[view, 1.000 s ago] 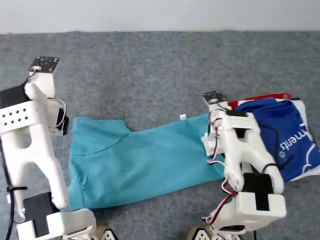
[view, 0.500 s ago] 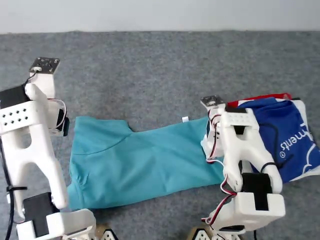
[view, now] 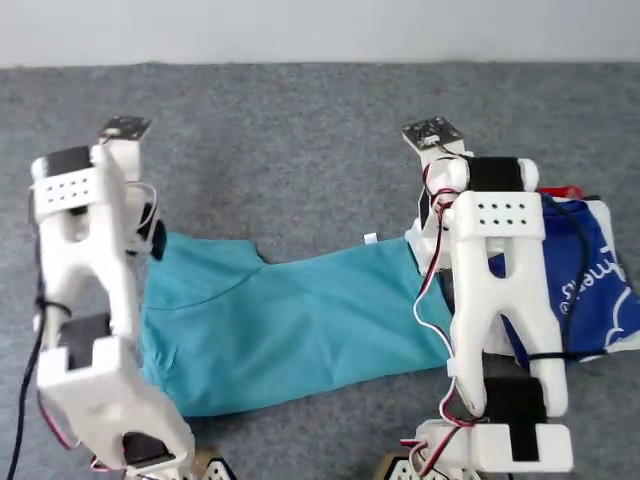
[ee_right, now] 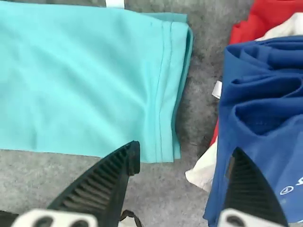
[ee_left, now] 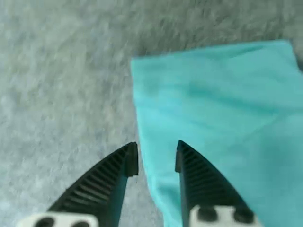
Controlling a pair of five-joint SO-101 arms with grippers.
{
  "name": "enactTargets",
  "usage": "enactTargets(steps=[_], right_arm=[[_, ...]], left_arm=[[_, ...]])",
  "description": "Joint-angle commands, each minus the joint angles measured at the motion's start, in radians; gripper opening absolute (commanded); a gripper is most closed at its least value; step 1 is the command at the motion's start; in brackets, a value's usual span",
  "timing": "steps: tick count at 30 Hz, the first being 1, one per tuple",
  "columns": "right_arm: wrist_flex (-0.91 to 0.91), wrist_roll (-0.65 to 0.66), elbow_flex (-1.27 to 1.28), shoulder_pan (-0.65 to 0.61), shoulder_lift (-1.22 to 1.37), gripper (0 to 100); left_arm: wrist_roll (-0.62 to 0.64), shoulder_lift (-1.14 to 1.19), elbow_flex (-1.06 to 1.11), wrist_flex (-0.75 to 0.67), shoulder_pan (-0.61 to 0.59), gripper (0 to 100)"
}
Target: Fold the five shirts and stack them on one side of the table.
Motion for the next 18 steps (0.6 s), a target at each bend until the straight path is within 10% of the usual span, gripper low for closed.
enactTargets(steps=[1,18], right_arm=[[-0.010,0.012,0.021,-0.002,-0.045,29.6],[-0.110,0.012,0.161,-0.004,-0.053,29.6]], left_arm=[[0.008,0.097,-0.202,-0.034,0.020,14],[0.008,0.555,-0.639,0.089,0.031,12]])
